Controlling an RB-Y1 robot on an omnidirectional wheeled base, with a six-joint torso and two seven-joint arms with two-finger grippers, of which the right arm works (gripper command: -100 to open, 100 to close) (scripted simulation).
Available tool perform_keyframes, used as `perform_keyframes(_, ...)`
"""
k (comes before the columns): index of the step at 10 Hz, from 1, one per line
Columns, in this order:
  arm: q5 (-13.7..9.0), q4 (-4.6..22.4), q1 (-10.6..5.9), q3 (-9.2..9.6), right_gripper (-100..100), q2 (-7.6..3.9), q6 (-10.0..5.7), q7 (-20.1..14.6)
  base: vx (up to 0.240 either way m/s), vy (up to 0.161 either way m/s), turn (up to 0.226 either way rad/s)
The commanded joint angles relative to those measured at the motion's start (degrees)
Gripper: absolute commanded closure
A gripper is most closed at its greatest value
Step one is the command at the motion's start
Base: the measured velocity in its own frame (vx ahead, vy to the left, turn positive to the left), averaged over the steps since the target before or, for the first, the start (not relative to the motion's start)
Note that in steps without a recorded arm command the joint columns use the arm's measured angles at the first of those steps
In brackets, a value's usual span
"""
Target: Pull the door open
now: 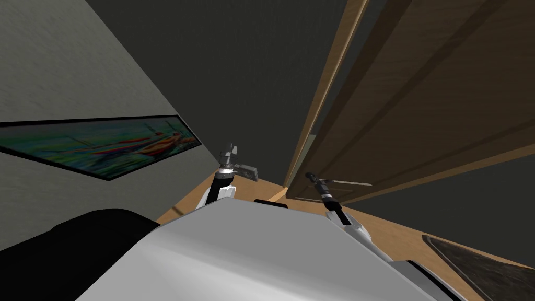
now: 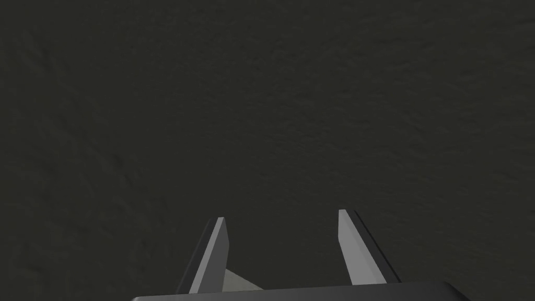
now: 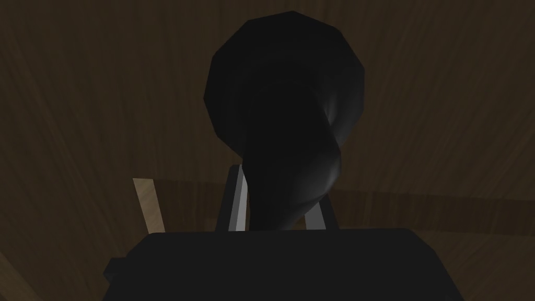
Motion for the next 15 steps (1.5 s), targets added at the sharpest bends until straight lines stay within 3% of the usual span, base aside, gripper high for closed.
perform_keyframes(1, 0.0, 0.0, 0.0, 0.0, 100, 0.0, 0.0, 0.0, -0.087, -0.031, 0.008)
perform_keyframes(2, -0.1, 0.3, 1.04, 1.11, 100, -0.86, -1.91, -0.9, -0.165, -0.048, 0.182)
perform_keyframes(3, -0.2, 0.4, 1.27, 1.35, 100, -1.11, -2.39, -1.1, -0.226, -0.093, 0.155)
perform_keyframes(4, -0.3, 0.6, 2.05, 2.15, 100, -1.95, -4.02, -1.7, -0.214, -0.13, 0.188)
perform_keyframes(5, -0.3, 0.6, 2.05, 2.15, 100, -1.95, -4.02, -1.7, -0.147, -0.084, 0.093)
perform_keyframes(9, -0.7, 1.1, 4.13, 4.31, 100, -4.19, -8.38, -3.4, -0.17, -0.07, 0.145)
perform_keyframes(11, -0.9, 1.3, 4.84, 5.04, 100, -4.96, -9.86, -4.0, -0.199, -0.07, 0.099)
perform_keyframes(12, -0.9, 1.3, 4.58, 4.8, 100, -4.62, -9.18, -3.7, -0.072, -0.036, 0.015)
perform_keyframes(15, -0.8, 2.4, 5.42, 5.52, 100, -5.2, -11.53, -4.5, -0.21, -0.106, 0.216)
